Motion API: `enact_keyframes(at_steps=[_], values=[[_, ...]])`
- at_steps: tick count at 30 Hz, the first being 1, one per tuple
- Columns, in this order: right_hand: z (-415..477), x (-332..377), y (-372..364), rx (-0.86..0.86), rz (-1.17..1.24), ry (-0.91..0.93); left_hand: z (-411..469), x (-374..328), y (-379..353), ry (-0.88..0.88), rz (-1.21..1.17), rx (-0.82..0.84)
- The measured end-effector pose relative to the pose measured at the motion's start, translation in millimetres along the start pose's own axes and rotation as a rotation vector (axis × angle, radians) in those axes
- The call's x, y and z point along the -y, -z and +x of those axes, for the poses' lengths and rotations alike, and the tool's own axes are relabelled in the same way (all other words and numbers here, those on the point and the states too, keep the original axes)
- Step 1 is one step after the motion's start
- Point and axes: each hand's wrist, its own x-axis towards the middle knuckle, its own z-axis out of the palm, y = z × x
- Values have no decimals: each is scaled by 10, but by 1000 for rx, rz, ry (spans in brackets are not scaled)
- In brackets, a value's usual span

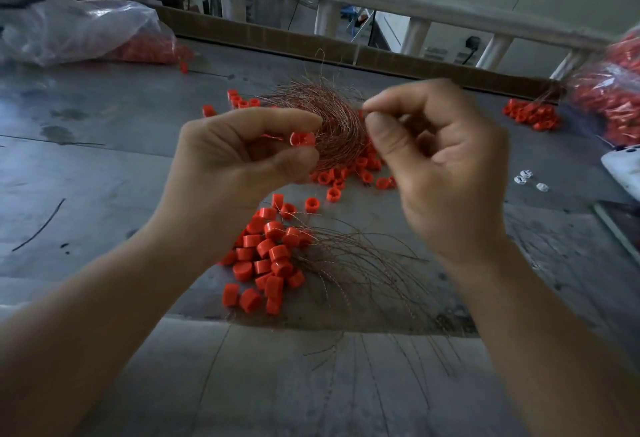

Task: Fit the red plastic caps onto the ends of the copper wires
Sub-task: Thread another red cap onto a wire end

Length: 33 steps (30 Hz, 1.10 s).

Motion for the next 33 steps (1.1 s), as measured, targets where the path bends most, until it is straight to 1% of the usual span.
enact_keyframes(at_steps=[2,4,6,9,12,15,22,25,28,33], values=[[35,-16,101,-52,-14,25,-4,23,-10,10,114,-5],[42,-14,164,-60,-70,59,-10,39,-25,36,163,1],[29,-1,169,-25,-130,74,-14,52,-33,44,187,13],[-8,12,113,74,-178,57,-14,50,-42,36,221,27],[-51,7,50,157,-184,4,-9,52,-38,41,215,28],[-72,-1,25,195,-186,-37,-10,61,-37,52,195,30],[-77,-5,23,212,-168,-70,-7,73,-34,60,175,39],[-81,-10,26,212,-165,-76,-12,72,-33,60,152,72],[-79,-14,39,212,-124,-109,-14,78,-17,87,89,123],[-74,-9,42,242,-71,-150,-12,85,-5,104,-6,155]])
